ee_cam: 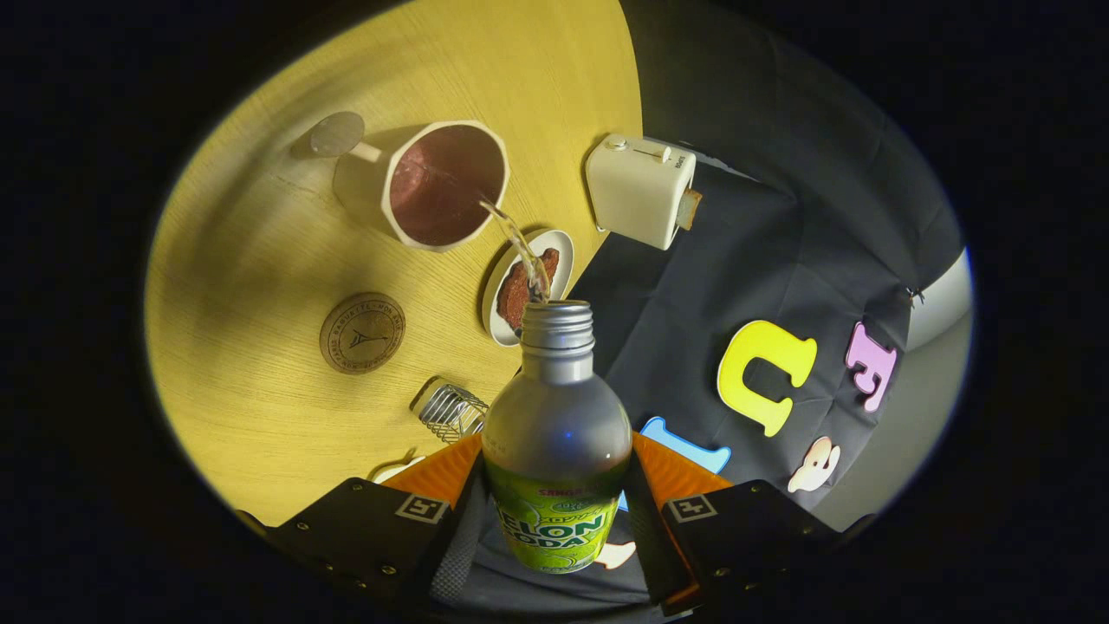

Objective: Take the bottle from table, then pour the juice into the cup, finally place the bottle on the coaster

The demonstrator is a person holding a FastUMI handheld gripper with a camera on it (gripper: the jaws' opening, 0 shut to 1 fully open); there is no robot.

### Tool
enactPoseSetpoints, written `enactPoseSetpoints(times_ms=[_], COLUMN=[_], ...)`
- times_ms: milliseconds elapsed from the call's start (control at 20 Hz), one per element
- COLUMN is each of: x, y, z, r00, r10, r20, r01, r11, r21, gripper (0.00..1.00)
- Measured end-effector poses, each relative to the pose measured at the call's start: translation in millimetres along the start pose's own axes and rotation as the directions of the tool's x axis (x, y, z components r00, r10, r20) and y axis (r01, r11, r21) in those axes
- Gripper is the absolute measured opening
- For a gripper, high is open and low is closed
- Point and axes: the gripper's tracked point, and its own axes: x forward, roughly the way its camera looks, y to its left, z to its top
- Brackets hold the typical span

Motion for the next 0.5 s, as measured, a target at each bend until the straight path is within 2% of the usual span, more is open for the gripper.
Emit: enactPoseSetpoints(times_ms=[500], x=[7.1], y=[3.0], z=[7.2], r00=[1.0], r10=[0.026], r20=[-0.001], r01=[-0.026], r11=[0.998], r21=[-0.055], gripper=[0.77])
